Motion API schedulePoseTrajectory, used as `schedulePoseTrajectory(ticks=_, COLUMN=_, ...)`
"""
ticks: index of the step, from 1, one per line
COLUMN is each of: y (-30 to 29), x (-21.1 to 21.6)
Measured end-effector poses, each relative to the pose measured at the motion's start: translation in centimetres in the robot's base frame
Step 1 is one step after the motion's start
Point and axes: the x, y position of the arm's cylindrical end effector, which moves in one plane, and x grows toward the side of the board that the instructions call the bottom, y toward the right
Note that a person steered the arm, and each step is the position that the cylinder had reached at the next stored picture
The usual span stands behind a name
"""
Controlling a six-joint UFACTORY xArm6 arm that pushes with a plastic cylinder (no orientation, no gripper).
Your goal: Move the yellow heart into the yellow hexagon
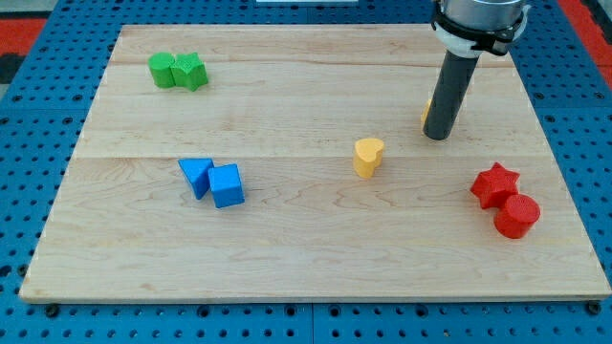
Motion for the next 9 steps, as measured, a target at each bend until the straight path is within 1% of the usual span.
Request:
schedulePoseTrajectory(ticks=1, y=-3.5, x=0.0)
schedulePoseTrajectory(ticks=2, y=-8.8, x=0.1)
schedulePoseTrajectory(ticks=3, y=-12.8, x=0.1)
schedulePoseTrajectory(ticks=4, y=-12.9, x=9.2)
schedulePoseTrajectory(ticks=5, y=-12.6, x=14.3)
schedulePoseTrajectory(ticks=6, y=-12.6, x=13.4)
schedulePoseTrajectory(ticks=7, y=-12.6, x=8.0)
schedulePoseTrajectory(ticks=8, y=-10.8, x=1.0)
schedulePoseTrajectory(ticks=9, y=-10.4, x=0.0)
